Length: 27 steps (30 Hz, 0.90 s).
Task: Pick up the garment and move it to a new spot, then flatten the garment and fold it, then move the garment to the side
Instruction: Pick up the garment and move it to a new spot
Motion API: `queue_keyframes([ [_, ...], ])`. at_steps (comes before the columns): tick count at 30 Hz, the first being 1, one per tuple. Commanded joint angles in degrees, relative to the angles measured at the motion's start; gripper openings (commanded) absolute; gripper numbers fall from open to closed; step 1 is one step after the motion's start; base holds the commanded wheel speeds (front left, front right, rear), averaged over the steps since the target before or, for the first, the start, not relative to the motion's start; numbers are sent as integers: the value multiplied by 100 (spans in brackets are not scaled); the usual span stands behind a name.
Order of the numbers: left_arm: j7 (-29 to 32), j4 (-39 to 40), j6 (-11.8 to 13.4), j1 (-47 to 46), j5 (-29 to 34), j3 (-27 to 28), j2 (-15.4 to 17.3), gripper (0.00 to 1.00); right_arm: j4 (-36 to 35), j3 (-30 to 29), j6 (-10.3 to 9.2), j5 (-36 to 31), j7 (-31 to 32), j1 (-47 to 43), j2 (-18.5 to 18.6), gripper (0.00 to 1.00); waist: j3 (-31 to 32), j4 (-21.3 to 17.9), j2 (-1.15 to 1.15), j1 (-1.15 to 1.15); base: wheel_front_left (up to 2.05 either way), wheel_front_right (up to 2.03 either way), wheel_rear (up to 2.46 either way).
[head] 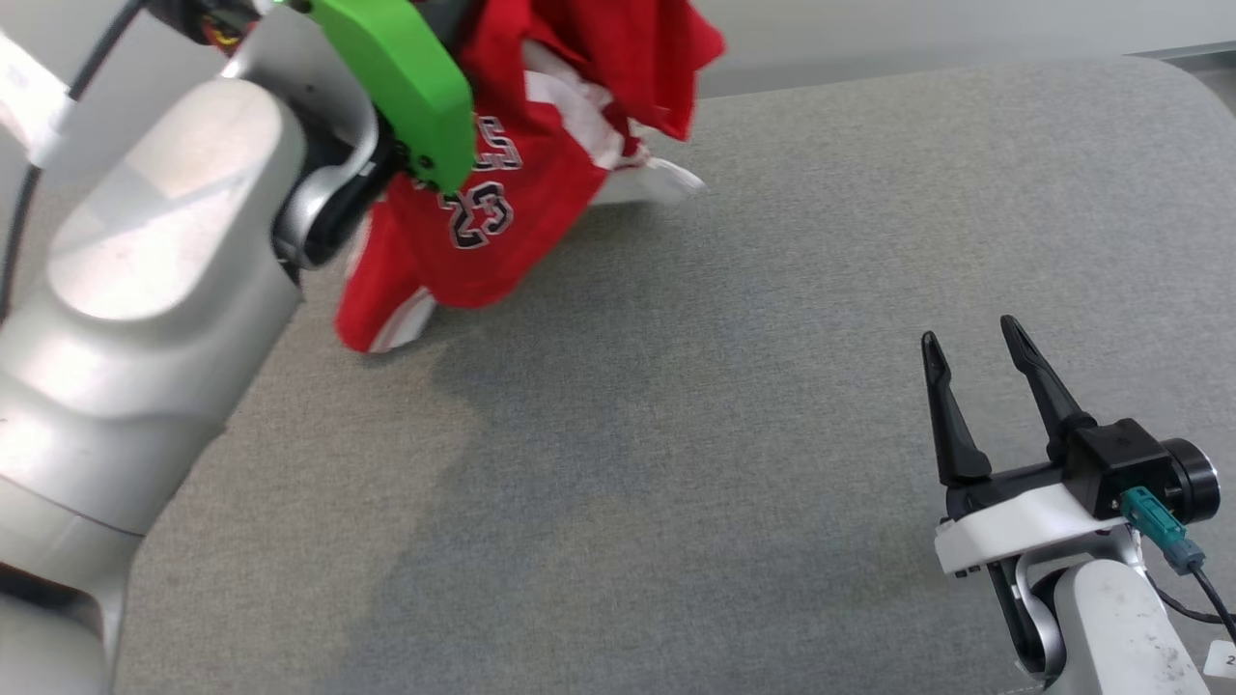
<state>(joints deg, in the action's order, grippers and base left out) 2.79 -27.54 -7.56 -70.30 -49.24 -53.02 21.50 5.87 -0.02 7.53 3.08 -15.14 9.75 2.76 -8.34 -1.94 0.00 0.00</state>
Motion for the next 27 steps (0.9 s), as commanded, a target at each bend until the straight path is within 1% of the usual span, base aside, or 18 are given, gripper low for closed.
queue_keyframes([
  [1,-85,87,36,96,-36,0,-130,0,4,-45,-8,44,-2,-110,24,100,125,-162,0,0,0,0,0],
  [7,-534,199,118,668,-309,-85,-911,0,-2,-158,-8,110,-2,-122,23,100,22,-313,0,0,0,0,0],
  [11,-778,-79,124,1276,-358,-354,-1298,0,-24,-206,-8,162,-2,-65,22,100,-159,-406,0,0,0,0,0],
  [13,-842,-291,95,1575,-392,-534,-1429,0,-34,-212,-8,183,-2,-30,22,100,-250,-455,0,0,0,0,0],
  [19,-1000,-1033,45,2276,-446,-1006,-1650,0,-30,-233,-8,185,-2,26,21,100,-459,-541,0,0,0,0,0],
  [23,-1210,-1473,20,2509,-512,-1145,-1748,0,-25,-218,-8,185,-2,28,22,100,-515,-567,0,0,0,0,0],
  [27,-1428,-1750,15,2583,-579,-1200,-1806,0,-25,-192,-8,180,-2,28,21,100,-535,-567,0,0,0,0,0],
])
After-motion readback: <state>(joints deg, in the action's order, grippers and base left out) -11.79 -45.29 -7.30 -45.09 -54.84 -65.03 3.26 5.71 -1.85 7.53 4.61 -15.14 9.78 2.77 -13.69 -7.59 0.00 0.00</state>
